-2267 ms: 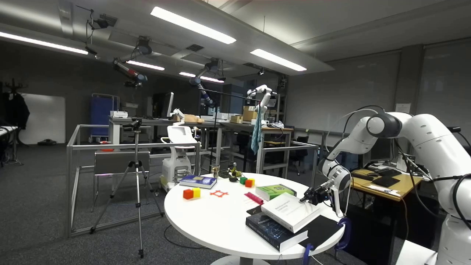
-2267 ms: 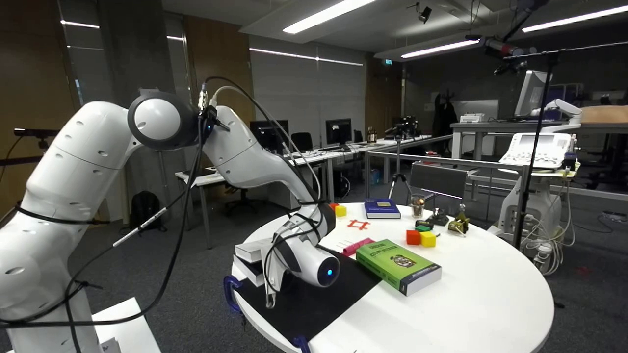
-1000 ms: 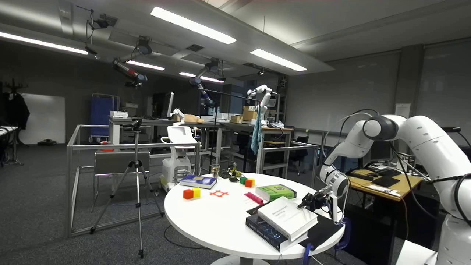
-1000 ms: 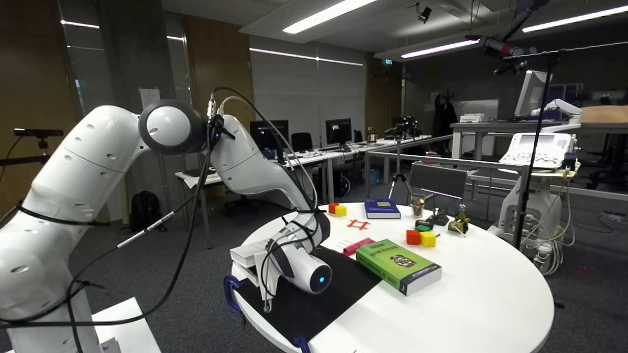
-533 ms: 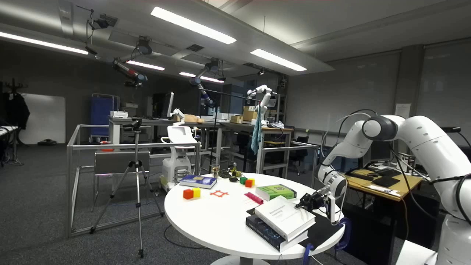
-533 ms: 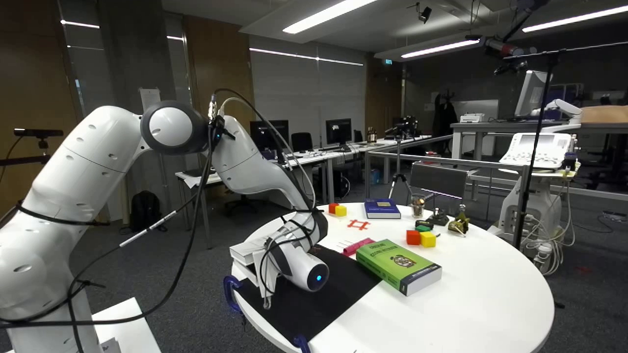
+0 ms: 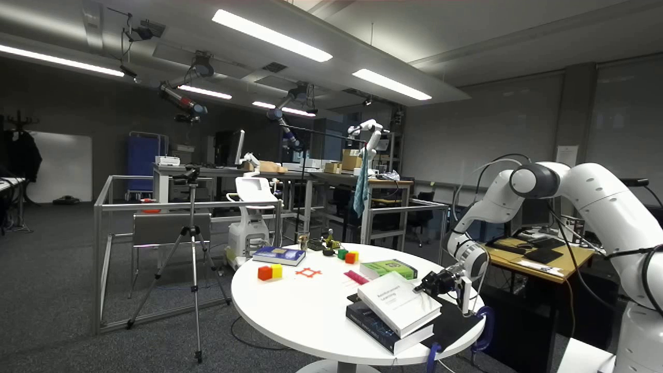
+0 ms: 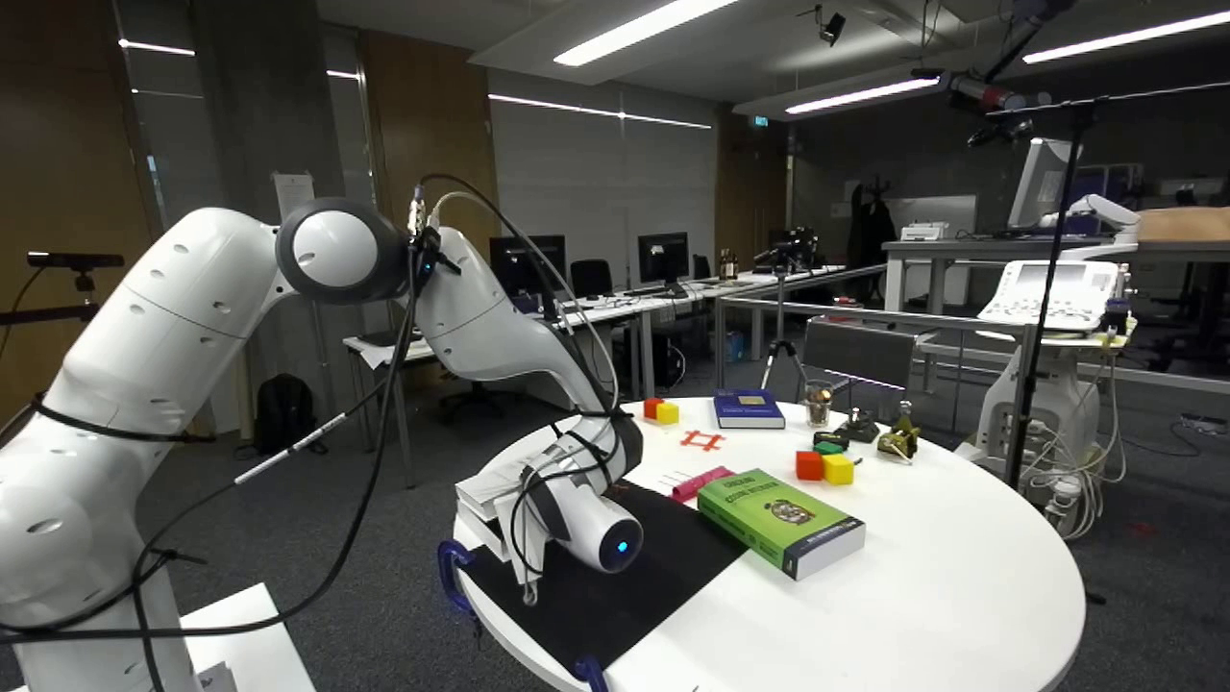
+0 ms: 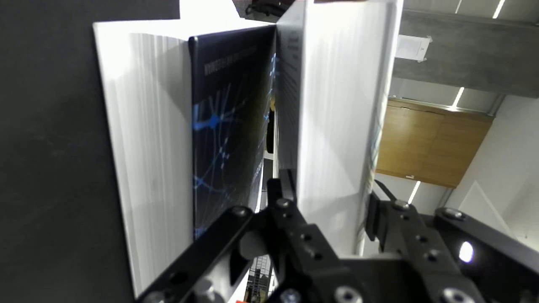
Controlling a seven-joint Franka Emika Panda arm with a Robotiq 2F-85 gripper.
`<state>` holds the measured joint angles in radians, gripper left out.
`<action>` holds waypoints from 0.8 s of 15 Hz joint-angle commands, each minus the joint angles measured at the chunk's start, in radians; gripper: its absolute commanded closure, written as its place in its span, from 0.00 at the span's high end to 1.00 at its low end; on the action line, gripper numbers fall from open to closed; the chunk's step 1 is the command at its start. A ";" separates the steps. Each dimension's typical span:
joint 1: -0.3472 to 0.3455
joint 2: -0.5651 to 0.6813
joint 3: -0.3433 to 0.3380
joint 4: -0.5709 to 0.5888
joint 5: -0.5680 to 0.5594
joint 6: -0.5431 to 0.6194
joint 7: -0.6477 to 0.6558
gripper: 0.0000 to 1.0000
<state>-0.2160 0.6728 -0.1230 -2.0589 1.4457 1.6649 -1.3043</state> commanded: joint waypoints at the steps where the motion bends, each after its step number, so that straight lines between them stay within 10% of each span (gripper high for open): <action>1: -0.005 -0.037 0.006 -0.020 0.051 -0.042 -0.060 0.16; 12: 0.029 -0.058 -0.001 -0.033 0.064 0.021 -0.033 0.16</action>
<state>-0.1958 0.6734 -0.1235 -2.0589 1.4619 1.6833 -1.3173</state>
